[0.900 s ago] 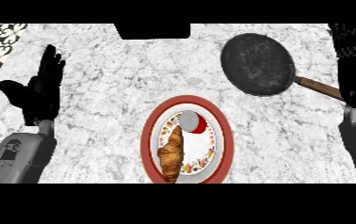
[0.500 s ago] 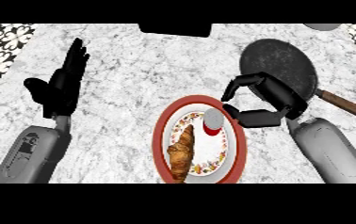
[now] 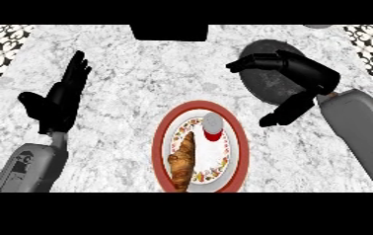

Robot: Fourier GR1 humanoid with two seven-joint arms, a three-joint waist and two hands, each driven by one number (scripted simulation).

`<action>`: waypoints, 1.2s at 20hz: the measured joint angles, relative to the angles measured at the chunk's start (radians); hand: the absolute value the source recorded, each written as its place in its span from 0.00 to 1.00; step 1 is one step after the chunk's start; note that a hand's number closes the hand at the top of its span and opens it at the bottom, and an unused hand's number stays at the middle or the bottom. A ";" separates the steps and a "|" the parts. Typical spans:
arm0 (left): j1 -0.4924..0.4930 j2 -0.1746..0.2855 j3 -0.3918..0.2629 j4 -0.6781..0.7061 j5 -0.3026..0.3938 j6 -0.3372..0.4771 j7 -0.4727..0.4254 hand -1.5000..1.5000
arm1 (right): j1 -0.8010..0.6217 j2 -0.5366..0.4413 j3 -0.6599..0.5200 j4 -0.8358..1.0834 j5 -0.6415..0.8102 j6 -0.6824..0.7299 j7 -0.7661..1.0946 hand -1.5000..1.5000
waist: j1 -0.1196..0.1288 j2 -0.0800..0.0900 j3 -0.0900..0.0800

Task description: Pick the can from the plate and place it in the pan

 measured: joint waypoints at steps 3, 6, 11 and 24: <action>0.001 0.003 0.002 -0.014 -0.005 0.005 0.019 0.50 | -0.096 -0.068 0.001 -0.008 0.023 0.100 0.020 0.00 | -0.008 -0.004 -0.001; 0.005 -0.001 0.000 -0.033 -0.007 0.007 0.033 0.50 | -0.199 -0.104 0.029 -0.018 0.070 0.180 0.058 0.00 | -0.007 -0.006 -0.001; 0.027 -0.006 0.009 -0.047 -0.015 0.004 0.040 0.50 | -0.334 -0.060 0.044 -0.022 0.101 0.288 0.187 0.00 | -0.015 -0.007 -0.002; 0.040 -0.027 0.049 -0.047 -0.036 -0.025 0.036 0.50 | -0.415 0.200 0.043 -0.099 0.127 0.398 0.450 0.00 | -0.028 -0.007 -0.001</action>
